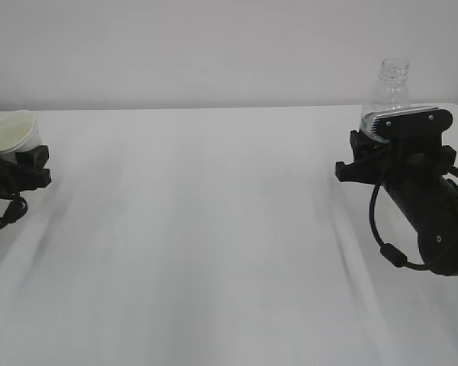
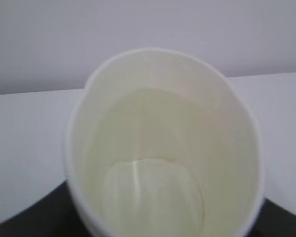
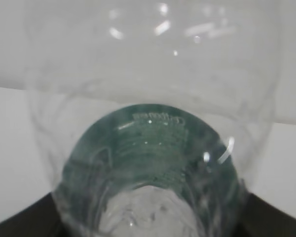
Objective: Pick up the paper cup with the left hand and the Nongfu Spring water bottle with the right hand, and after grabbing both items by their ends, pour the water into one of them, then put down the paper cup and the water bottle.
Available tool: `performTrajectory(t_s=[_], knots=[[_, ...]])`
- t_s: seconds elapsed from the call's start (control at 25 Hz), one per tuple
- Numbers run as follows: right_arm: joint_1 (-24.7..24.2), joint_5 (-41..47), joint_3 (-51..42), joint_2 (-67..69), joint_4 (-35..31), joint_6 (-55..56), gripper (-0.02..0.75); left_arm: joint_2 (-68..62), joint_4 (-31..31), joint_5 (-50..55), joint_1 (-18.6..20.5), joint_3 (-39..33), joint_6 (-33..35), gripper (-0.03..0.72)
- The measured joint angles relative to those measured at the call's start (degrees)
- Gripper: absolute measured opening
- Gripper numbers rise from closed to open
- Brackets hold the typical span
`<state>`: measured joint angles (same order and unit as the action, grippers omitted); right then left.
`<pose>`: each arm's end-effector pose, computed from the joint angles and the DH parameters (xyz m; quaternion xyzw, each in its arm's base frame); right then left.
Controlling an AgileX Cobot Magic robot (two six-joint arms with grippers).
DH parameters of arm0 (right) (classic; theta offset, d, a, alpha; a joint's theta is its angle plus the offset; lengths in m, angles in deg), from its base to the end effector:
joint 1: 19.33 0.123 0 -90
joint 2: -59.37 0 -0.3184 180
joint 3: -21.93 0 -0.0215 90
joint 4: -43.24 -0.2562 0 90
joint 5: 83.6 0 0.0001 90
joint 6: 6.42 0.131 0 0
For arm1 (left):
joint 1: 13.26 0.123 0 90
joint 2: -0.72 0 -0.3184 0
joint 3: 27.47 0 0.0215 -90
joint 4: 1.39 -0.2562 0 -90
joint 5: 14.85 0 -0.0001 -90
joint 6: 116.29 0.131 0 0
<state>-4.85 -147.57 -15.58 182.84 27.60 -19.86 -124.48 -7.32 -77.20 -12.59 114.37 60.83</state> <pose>0.4004 0.0706 0.1359 -0.0570 0.7505 -0.0461 0.6568 0.4056 -0.0072 0.1186 0.0238 0.7718 -0.0323 0.6347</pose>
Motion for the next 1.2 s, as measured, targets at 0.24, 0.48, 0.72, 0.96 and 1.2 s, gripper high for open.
performTrajectory(t_s=[0.24,0.48,0.72,0.96,1.2], knots=[[0.0,0.0,0.0,0.0,0.0,0.0,0.416,-1.8,0.0,-1.5,0.0,0.0,0.0,0.441],[0.0,0.0,0.0,0.0,0.0,0.0,0.416,-3.2,0.0,-1.5,0.0,0.0,0.0,0.440],[0.0,0.0,0.0,0.0,0.0,0.0,0.416,-4.8,-0.5,-1.5,0.0,0.0,0.0,0.438],[0.0,0.1,0.0,0.0,0.0,0.0,0.416,-5.2,-1.2,-1.6,0.0,0.0,0.0,0.438],[0.0,0.1,0.0,0.0,0.0,0.0,0.416,-6.1,-1.3,-1.8,0.0,0.0,0.0,0.437]])
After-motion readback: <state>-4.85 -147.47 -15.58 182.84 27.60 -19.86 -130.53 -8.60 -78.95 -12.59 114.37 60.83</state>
